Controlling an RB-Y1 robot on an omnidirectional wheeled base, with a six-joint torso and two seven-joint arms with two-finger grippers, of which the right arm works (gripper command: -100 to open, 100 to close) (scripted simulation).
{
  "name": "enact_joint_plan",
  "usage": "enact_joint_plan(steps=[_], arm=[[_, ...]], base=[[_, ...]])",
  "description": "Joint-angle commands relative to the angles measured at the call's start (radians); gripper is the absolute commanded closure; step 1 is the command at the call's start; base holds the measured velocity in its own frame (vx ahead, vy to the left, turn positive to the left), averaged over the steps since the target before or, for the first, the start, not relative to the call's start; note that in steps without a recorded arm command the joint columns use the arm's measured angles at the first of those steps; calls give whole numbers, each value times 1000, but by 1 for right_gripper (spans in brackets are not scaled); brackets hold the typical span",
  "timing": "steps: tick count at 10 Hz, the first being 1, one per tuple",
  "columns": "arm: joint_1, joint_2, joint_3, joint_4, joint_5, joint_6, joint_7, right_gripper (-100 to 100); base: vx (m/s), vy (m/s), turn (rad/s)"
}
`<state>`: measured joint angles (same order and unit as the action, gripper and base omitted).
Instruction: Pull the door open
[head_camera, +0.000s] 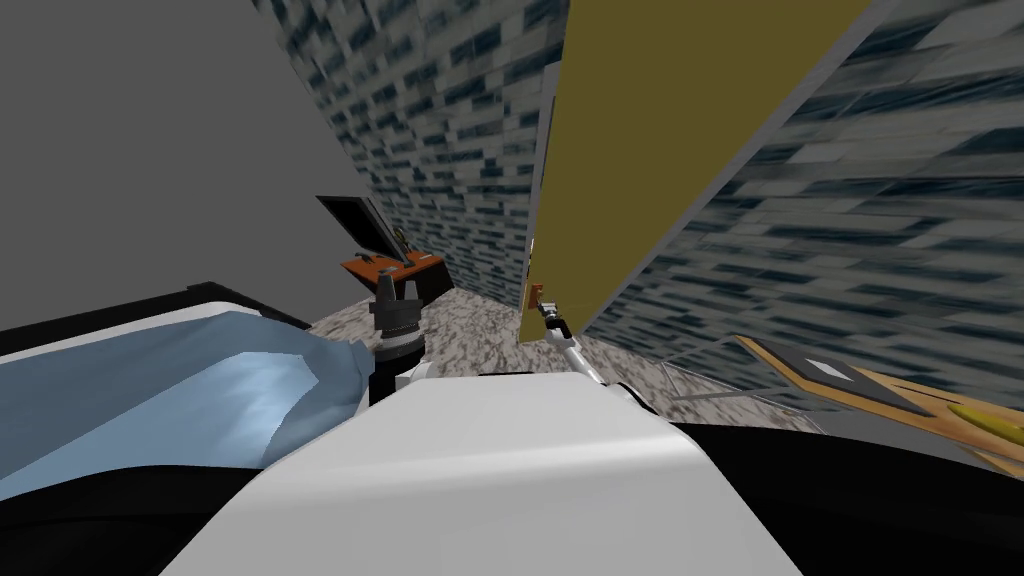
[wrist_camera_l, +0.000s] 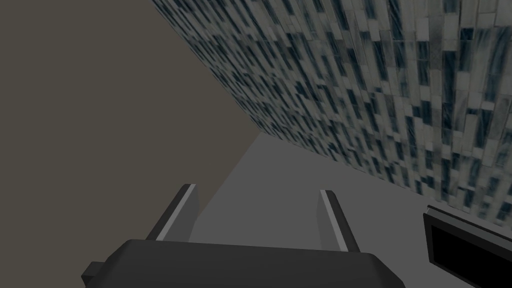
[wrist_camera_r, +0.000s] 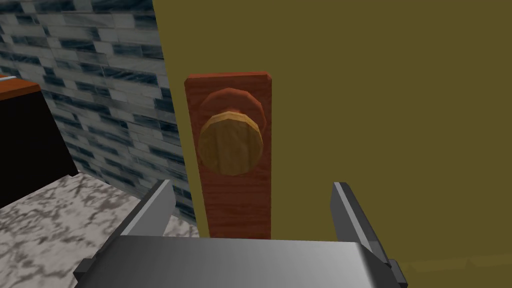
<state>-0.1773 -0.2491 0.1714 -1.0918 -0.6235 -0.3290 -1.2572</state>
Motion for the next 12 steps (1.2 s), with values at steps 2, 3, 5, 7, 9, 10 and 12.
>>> enact_joint_plan(steps=[2,3,5,7,9,10,12], arm=[[26,-3,56,-40,13,-19,-17,-100],[30,-5,72,-47,16,-24,-23,-100],[27,-37,51,-14,4,-45,-49,-100],[29,-74,35,8,-7,-62,-79,-100],[30,-101,23,23,-15,-74,-100,-100],[31,-125,12,37,-23,-85,-119,-100],[32,-156,-1,55,-33,-100,-143,-100]], base=[[-201,-153,138],[-214,-164,135],[-15,-21,106],[163,81,235],[172,75,159],[155,49,182],[122,35,139]])
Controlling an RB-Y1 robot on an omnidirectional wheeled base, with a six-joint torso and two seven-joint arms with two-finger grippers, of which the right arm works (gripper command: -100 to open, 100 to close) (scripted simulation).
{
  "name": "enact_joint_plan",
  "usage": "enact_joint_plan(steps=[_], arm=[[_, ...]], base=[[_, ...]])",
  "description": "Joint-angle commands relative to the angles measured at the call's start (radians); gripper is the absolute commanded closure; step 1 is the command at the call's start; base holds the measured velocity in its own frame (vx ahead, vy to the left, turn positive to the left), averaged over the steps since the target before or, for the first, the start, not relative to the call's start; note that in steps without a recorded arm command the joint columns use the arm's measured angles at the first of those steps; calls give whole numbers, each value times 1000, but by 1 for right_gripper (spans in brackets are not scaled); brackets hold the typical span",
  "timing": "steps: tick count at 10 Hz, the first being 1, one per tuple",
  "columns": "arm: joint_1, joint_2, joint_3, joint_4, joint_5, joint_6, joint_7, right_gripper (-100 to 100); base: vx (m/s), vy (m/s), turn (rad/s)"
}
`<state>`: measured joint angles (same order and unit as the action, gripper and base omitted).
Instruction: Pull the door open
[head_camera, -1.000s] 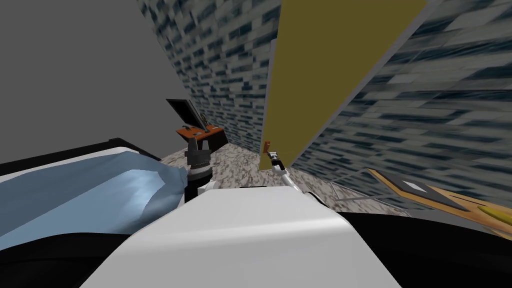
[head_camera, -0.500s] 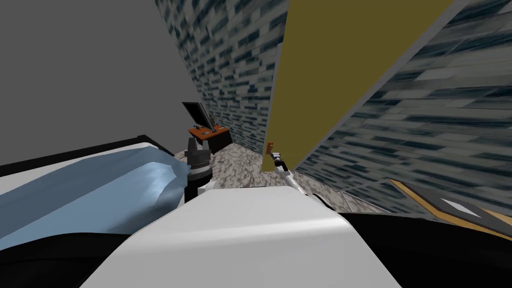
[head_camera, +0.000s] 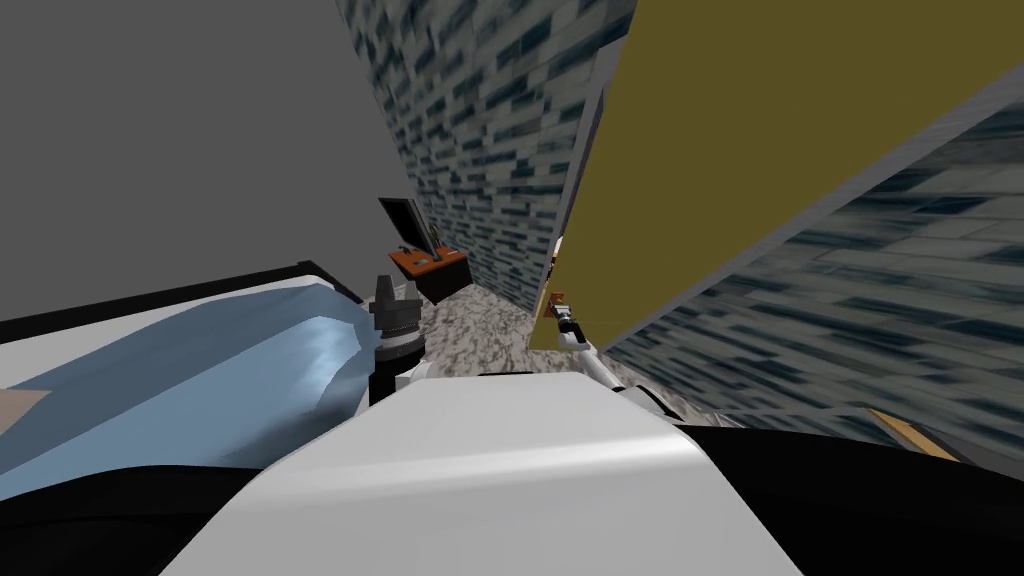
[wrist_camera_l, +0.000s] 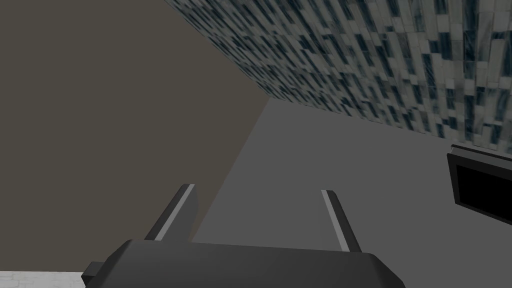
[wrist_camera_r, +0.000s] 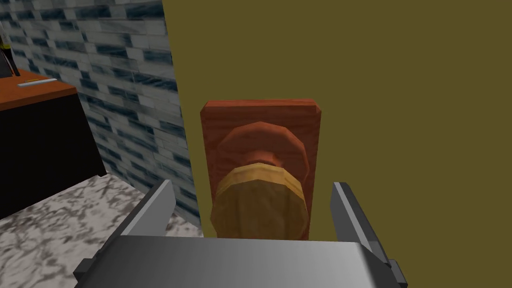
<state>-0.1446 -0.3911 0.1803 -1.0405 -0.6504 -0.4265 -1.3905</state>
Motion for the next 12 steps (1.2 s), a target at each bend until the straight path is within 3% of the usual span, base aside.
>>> enact_joint_plan(steps=[1,2,7,8,12], arm=[[0,0,0,0,0,0,0,-100],[0,0,0,0,0,0,0,100],[0,0,0,0,0,0,0,100],[7,-22,18,-8,2,-5,-22,100],[20,-61,56,-26,5,-16,-64,100]], base=[[82,15,47],[-17,-6,-56],[-12,-6,1],[-119,-87,135],[-175,-75,115]])
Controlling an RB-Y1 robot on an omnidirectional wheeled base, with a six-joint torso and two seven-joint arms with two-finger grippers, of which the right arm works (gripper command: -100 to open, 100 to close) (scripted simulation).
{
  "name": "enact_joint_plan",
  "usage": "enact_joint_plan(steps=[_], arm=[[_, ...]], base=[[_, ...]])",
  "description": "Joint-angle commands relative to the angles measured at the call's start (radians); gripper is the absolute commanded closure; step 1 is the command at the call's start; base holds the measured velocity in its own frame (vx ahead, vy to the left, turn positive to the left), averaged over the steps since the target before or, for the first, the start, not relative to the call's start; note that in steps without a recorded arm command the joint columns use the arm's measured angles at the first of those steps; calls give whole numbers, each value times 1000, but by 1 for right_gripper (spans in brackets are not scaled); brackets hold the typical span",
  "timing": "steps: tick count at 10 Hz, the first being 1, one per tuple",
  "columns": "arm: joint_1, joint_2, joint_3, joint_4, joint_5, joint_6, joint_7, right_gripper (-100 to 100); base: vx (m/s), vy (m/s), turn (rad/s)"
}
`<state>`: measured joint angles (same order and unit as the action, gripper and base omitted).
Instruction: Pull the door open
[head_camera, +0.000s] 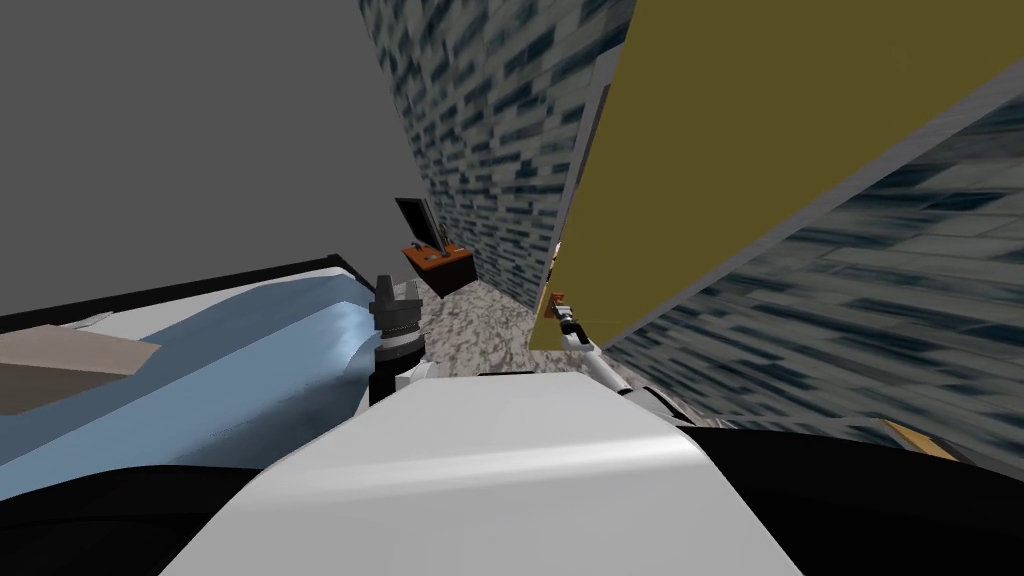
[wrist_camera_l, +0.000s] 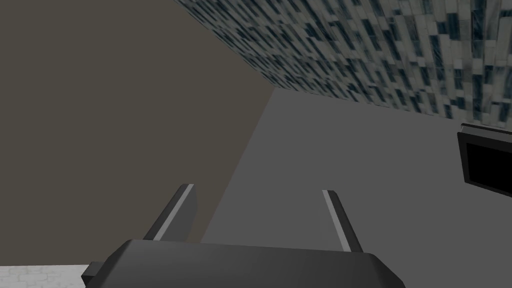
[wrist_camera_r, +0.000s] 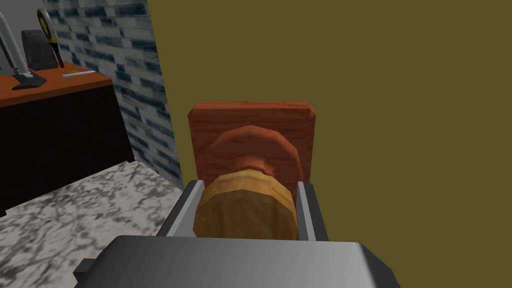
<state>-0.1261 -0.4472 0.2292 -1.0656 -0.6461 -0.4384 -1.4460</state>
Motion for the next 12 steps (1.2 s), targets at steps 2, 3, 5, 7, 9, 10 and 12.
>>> enact_joint_plan(steps=[2,3,5,7,9,10,12], arm=[[11,-34,36,-15,3,-12,-40,100],[13,-41,43,-18,4,-14,-48,100],[22,-66,67,-30,6,-21,-75,100],[28,-85,86,-39,8,-27,-96,100],[36,-95,103,-46,11,-32,-108,100],[38,-101,109,-49,13,-35,-113,100],[49,-128,136,-65,18,-51,-140,100]], base=[[-165,-97,143],[-189,-70,108],[-171,-92,109],[-183,-79,100],[-100,-44,71],[-179,-86,78],[-183,-86,84]])
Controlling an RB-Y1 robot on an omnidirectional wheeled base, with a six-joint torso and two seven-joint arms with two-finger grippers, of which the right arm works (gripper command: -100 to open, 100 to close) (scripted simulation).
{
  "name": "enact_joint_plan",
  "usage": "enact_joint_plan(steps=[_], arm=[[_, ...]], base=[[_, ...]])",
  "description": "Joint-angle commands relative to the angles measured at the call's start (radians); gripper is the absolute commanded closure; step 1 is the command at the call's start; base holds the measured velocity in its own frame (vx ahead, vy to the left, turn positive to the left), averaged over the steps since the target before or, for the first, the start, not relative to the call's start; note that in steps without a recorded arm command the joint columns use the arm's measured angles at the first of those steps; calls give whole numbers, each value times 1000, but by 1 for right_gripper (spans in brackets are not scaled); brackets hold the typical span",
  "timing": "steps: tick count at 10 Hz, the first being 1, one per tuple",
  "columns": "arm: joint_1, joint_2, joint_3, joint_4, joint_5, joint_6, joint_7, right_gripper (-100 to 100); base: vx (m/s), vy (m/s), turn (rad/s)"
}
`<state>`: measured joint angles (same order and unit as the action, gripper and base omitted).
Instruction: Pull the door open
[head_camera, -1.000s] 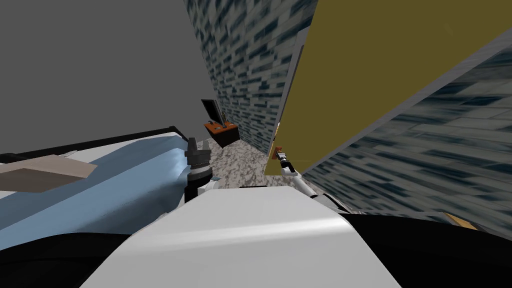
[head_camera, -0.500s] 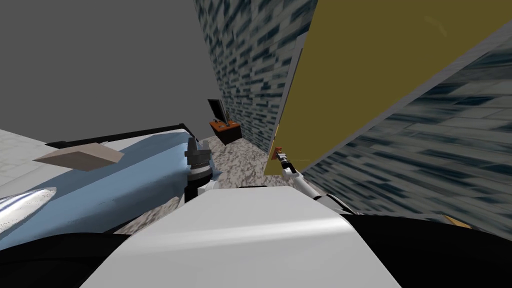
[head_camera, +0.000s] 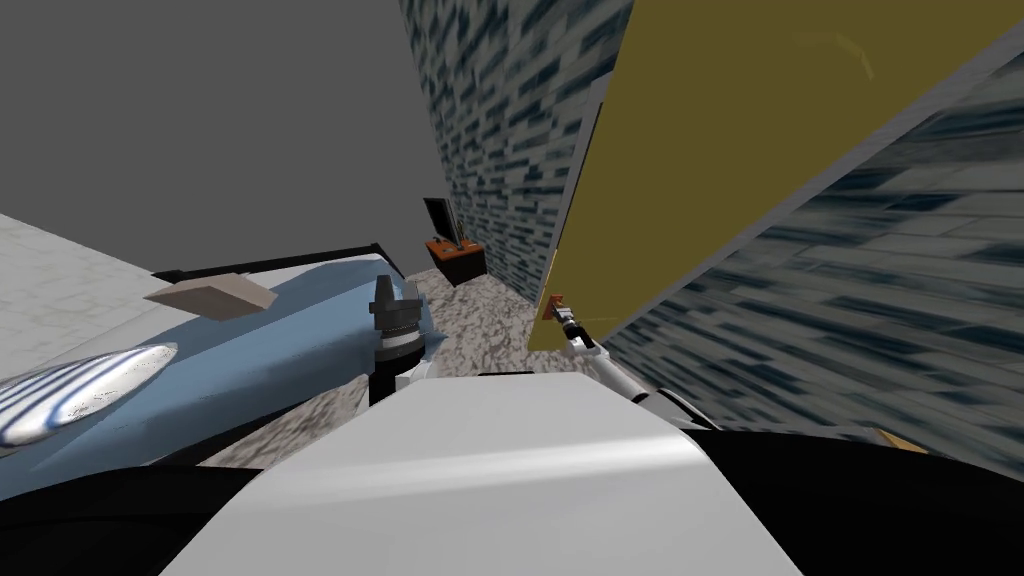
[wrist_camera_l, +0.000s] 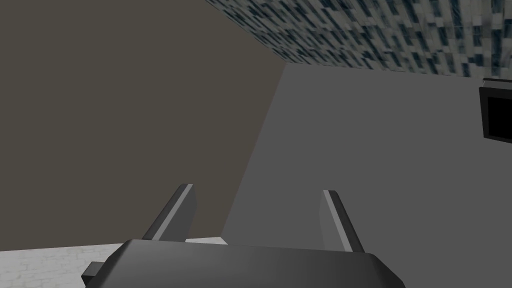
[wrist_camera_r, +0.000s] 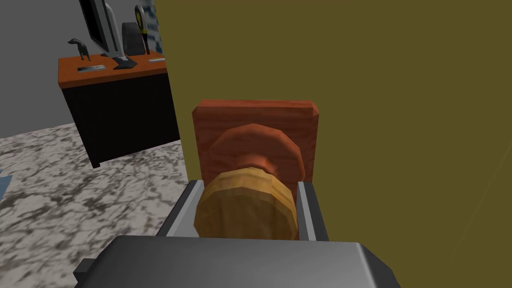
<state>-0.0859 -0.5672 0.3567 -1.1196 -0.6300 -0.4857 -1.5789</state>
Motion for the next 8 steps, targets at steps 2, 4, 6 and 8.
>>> enact_joint_plan(steps=[2,4,6,8], arm=[[20,-36,37,-28,7,-21,-35,100],[30,-60,62,-43,12,-35,-59,100],[30,-62,69,-42,14,-36,-62,100],[41,-88,95,-51,21,-57,-88,100]], base=[[-210,-116,100],[-196,-119,99],[-152,-67,57],[-149,-81,106]])
